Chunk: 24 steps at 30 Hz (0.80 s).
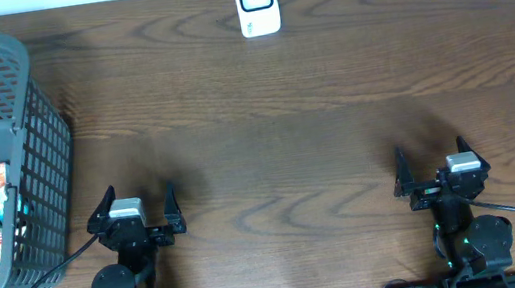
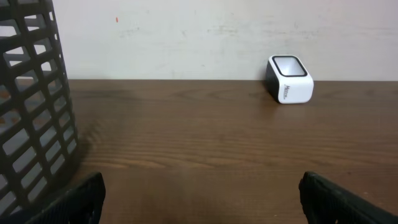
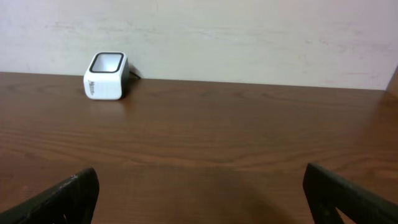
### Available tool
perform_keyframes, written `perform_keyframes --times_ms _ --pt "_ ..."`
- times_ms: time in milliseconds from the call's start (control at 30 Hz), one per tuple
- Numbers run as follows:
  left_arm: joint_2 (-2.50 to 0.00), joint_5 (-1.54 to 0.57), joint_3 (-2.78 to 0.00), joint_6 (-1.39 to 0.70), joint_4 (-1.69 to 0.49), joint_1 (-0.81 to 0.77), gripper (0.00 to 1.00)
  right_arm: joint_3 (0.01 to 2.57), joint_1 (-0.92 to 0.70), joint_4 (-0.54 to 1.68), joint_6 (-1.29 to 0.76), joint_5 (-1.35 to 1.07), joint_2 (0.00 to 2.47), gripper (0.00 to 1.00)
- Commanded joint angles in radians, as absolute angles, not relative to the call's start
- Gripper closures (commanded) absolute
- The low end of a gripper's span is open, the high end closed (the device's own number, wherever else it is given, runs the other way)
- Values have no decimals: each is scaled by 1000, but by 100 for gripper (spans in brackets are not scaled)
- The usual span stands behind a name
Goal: Scan the item barcode
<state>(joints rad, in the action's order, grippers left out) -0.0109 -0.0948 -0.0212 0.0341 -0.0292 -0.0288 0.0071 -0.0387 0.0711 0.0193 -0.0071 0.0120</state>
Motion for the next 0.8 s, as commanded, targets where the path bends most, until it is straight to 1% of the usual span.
perform_keyframes --times_ms 0,700,733,767 --pt "-4 -120 -4 48 -63 -27 2 6 -47 76 31 -10 6 1" --pt "-4 -120 -4 48 -62 -27 2 6 -47 76 31 -10 6 1" --pt "-4 -137 -4 36 -50 -27 2 6 -47 76 31 -10 6 1" --pt "-4 -196 -4 -2 -30 -28 2 6 -47 76 31 -10 6 1"
